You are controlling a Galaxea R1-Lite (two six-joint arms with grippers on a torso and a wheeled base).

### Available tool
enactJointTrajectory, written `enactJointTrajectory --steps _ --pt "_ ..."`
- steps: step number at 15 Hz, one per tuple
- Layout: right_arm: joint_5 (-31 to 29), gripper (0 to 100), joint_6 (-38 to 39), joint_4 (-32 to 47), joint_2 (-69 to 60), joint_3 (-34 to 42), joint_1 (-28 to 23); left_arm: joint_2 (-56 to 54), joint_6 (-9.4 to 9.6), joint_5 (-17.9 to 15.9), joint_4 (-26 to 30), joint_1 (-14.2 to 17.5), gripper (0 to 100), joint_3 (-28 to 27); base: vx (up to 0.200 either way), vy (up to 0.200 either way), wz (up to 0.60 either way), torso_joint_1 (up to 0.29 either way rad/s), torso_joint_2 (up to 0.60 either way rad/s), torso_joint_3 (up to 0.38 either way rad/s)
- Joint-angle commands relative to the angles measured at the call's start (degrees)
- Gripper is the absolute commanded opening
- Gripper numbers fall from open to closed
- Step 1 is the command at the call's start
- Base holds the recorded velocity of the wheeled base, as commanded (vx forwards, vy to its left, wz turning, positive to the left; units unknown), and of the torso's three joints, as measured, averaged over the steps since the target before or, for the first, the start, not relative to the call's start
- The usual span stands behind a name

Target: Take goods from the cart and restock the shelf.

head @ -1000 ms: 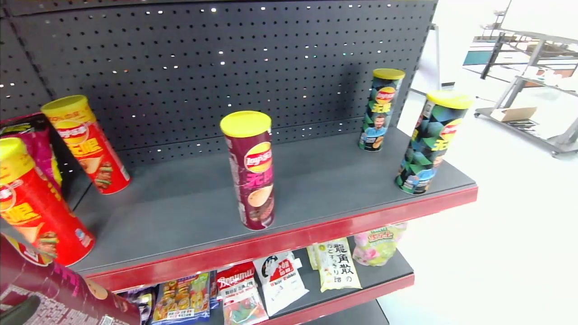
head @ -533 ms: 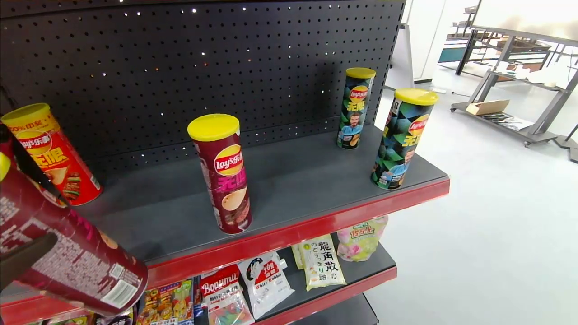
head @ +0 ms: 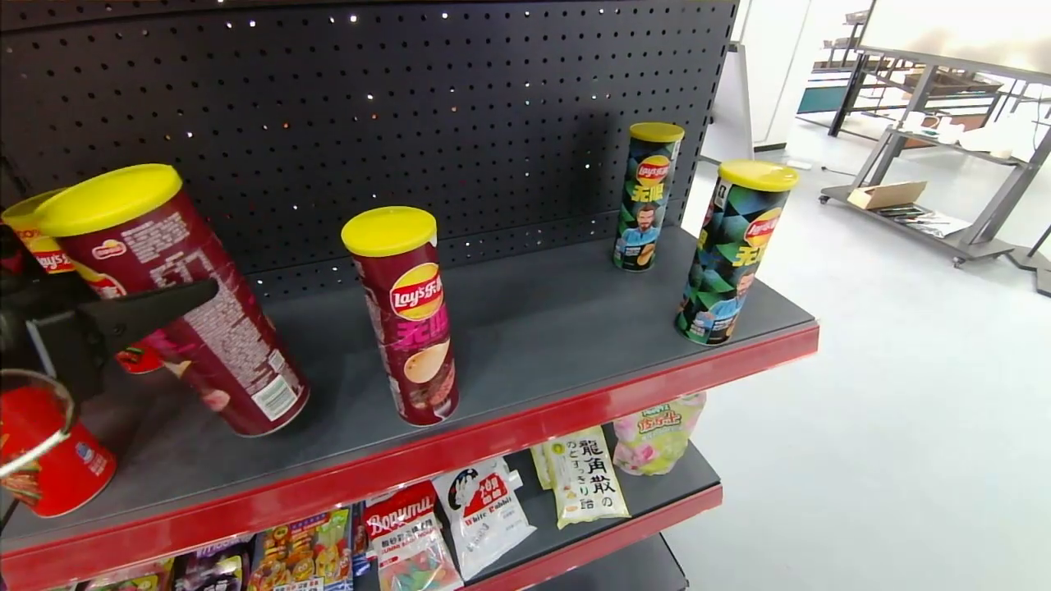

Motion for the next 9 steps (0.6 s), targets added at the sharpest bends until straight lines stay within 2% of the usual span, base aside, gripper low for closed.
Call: enactJointTrajectory --steps 1,5,6,7,9 --pt "0.0 100 0.0 0.0 0.1 0.0 0.0 10.0 0.76 -0.2 -5.0 -0.9 0 -2.5 0.000 0.000 0.00 0.000 0.00 0.000" --pt "0.0 100 0.0 0.0 0.1 0.0 0.0 17.3 0.85 -1.4 -5.7 -1.9 0 -7.6 0.000 0.000 0.00 0.000 0.00 0.000" --pt "0.0 100 0.0 0.0 0.1 0.0 0.0 19.4 1.11 -3.1 -5.8 -2.4 0 -9.4 0.000 0.000 0.00 0.000 0.00 0.000" --pt "0.0 100 0.0 0.0 0.1 0.0 0.0 22.9 2.16 -4.2 -6.4 -2.8 0 -12.7 0.000 0.000 0.00 0.000 0.00 0.000" --pt "0.0 100 0.0 0.0 0.1 0.0 0.0 27.9 2.60 -4.5 -6.5 -3.7 0 -18.0 0.000 0.000 0.00 0.000 0.00 0.000"
